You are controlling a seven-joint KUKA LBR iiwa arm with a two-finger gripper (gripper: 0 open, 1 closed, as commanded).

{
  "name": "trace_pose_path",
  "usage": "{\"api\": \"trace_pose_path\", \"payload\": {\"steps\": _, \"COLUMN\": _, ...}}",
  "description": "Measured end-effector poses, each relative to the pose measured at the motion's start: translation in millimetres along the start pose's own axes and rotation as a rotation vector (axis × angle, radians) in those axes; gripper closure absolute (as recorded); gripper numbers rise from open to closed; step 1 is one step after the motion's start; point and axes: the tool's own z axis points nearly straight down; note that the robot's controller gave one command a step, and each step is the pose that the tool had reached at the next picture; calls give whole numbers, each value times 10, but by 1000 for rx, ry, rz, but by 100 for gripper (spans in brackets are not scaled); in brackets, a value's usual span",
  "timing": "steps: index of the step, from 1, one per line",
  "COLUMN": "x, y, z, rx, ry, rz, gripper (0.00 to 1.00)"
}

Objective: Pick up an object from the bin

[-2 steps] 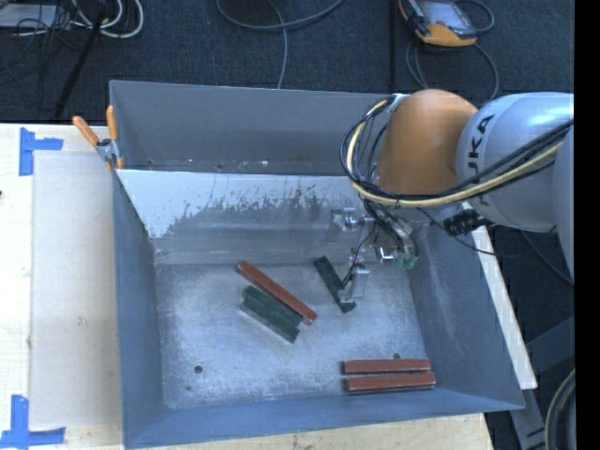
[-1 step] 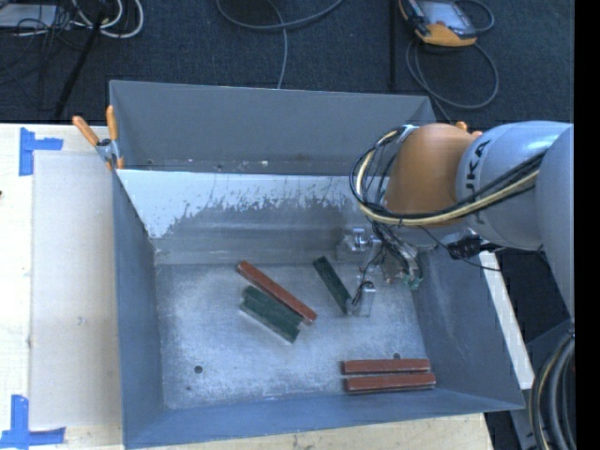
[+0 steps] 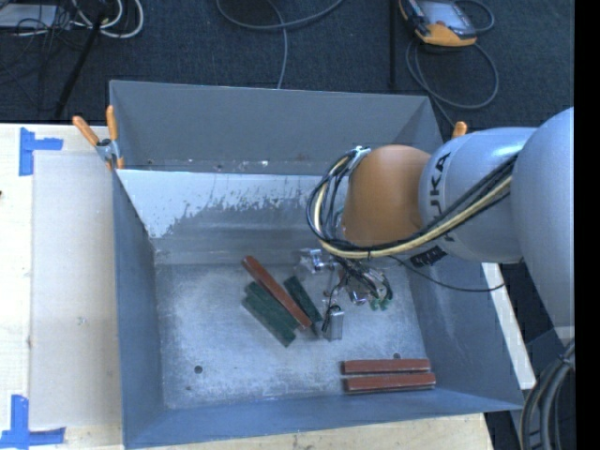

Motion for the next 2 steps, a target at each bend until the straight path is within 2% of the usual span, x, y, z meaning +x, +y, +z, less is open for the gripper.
{"api": "trace_pose_path", "payload": {"steps": 1, "x": 270, "y": 704, "z": -73, "rx": -1, "ry": 1, "rz": -139, "gripper": 0}}
{"api": "trace_pose_path", "payload": {"steps": 2, "x": 264, "y": 683, "z": -77, "rx": 1, "ry": 0, "rz": -135, "gripper": 100}}
